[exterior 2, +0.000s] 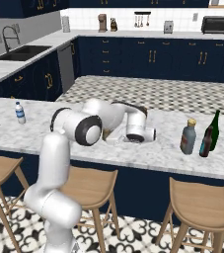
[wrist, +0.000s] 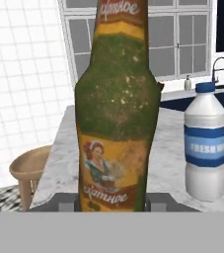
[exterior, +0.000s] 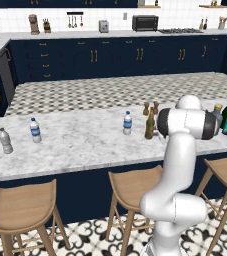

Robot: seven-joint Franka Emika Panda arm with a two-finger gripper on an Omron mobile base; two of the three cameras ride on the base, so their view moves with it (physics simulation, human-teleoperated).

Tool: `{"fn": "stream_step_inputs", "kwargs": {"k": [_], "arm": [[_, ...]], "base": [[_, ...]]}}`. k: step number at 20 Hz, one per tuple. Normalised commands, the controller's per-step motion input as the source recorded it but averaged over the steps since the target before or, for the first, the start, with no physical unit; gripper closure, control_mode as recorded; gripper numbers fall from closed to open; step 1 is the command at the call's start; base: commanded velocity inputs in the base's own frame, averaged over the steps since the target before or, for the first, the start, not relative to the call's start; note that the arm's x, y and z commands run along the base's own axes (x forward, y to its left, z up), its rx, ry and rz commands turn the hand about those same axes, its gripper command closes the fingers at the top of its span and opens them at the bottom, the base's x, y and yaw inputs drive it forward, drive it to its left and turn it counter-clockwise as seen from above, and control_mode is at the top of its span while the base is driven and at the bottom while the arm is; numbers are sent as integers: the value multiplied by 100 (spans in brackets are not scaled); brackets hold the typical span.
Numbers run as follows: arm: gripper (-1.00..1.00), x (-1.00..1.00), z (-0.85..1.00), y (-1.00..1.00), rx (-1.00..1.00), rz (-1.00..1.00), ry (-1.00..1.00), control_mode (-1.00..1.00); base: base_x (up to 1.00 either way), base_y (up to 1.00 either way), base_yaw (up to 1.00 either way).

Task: Move the plastic bottles in the middle to the plastics group, and the glass bottles in the middle to the glass group.

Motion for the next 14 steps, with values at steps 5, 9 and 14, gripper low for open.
{"fn": "stream_step_inputs", "kwargs": {"k": [5, 9, 14], "arm": [[100, -36, 9, 2, 0, -12, -4, -100], [100, -5, 0, -29, 0, -36, 0, -100], [100, 0, 0, -64, 0, -53, 1, -100]], "base": [[0, 0, 0], [0, 0, 0], [0, 0, 0]]}}
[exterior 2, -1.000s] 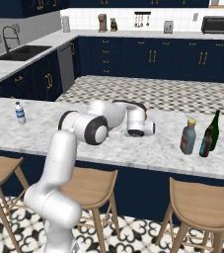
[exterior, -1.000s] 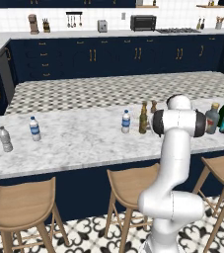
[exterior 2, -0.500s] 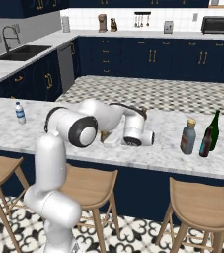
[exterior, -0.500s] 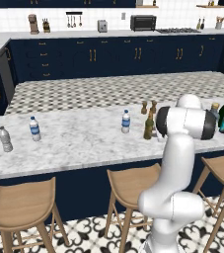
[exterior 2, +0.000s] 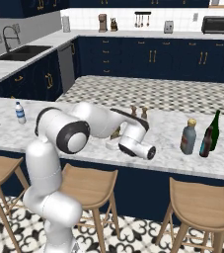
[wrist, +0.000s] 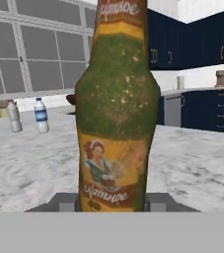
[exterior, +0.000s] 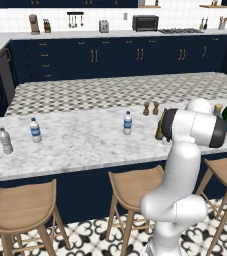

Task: Move the plastic bottles in the middle to the plastics group, and the glass bottles in the middle to the glass group.

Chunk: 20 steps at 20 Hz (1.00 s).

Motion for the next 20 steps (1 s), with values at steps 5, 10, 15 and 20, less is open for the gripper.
{"fn": "stream_step_inputs", "kwargs": {"k": [5, 10, 15, 20], "arm": [[100, 0, 0, -69, -2, -53, 0, -100], [100, 1, 0, -40, -20, -41, 0, -100], [100, 1, 0, -5, -33, -35, 0, -100], [100, 0, 0, -22, -9, -17, 0, -100]], "base": [[0, 0, 0], [0, 0, 0], [0, 0, 0], [0, 0, 0]]}}
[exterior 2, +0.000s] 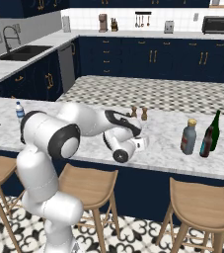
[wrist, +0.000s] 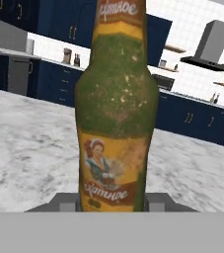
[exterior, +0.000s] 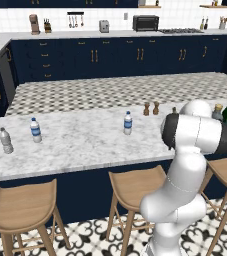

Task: Move the plastic bottles in the middle to the plastics group, and the glass bottles in the middle to the glass group.

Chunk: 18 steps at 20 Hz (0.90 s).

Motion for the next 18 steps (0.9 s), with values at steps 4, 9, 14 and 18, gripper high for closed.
{"fn": "stream_step_inputs", "kwargs": {"k": [4, 9, 14, 18], "arm": [[100, 0, 0, -64, 14, -10, 0, -100], [100, 0, 0, -84, 15, -13, 0, -100], [100, 0, 3, -71, 6, -7, 0, -100], [100, 0, 6, -46, 1, -7, -1, -100]], "base": [[0, 0, 0], [0, 0, 0], [0, 0, 0], [0, 0, 0]]}}
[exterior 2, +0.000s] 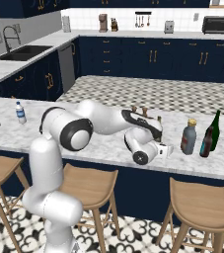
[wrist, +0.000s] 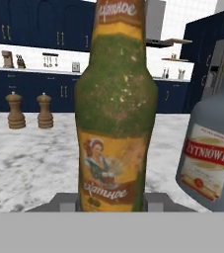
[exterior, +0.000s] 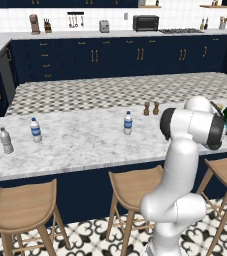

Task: Move the plastic bottles in the middle to the plastics group, and the glass bottles in the middle to the glass group.

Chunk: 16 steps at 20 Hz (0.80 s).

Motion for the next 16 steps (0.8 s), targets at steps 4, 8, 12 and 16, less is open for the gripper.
{"fn": "stream_step_inputs", "kwargs": {"k": [4, 8, 12, 16], "arm": [[100, 0, 1, -14, 0, -5, 0, -100], [100, 0, 0, -2, 0, -7, 0, -100], [100, 1, -11, -6, 0, -8, 0, -100], [100, 0, -6, -14, 0, -10, 0, -100]], "base": [[0, 0, 0], [0, 0, 0], [0, 0, 0], [0, 0, 0]]}}
